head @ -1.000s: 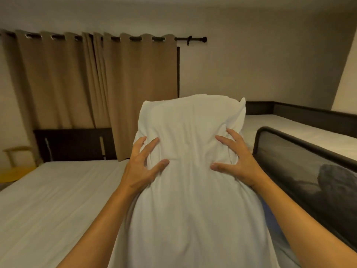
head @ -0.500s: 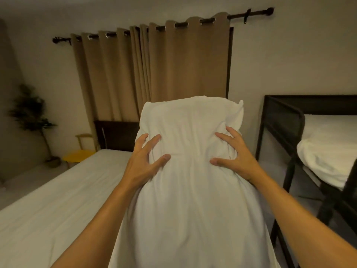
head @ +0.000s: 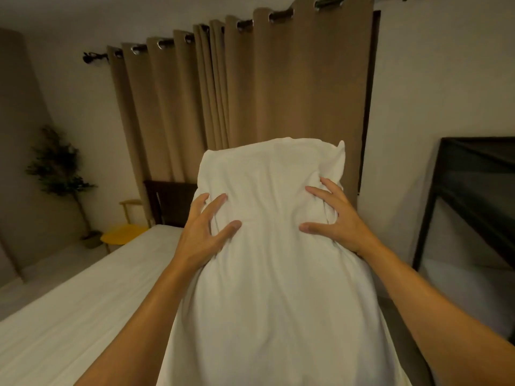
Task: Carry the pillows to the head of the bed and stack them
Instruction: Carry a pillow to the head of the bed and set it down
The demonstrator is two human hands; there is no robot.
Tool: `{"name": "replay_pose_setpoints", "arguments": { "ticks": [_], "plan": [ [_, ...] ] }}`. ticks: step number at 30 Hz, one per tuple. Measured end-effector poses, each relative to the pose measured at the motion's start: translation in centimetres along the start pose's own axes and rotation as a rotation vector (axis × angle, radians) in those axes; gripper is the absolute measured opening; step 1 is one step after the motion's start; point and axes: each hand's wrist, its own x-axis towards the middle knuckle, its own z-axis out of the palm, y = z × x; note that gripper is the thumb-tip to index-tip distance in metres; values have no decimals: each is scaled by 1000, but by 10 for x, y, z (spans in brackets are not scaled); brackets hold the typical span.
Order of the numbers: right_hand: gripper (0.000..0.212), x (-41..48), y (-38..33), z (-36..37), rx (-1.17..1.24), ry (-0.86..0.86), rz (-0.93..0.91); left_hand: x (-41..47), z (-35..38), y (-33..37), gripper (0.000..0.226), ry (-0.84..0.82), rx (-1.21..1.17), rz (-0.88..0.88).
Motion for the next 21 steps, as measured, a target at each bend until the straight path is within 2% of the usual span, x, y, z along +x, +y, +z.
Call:
{"name": "replay_pose_setpoints", "arguments": {
  "ticks": [13,21],
  "plan": [
    [86,197,184,-22,42,-63,-72,181,147,-74,71,77,16,-26],
    [83,339,286,-18,100,-216,-131,272,215,-114,68,167,106,-162]
  ]
}}
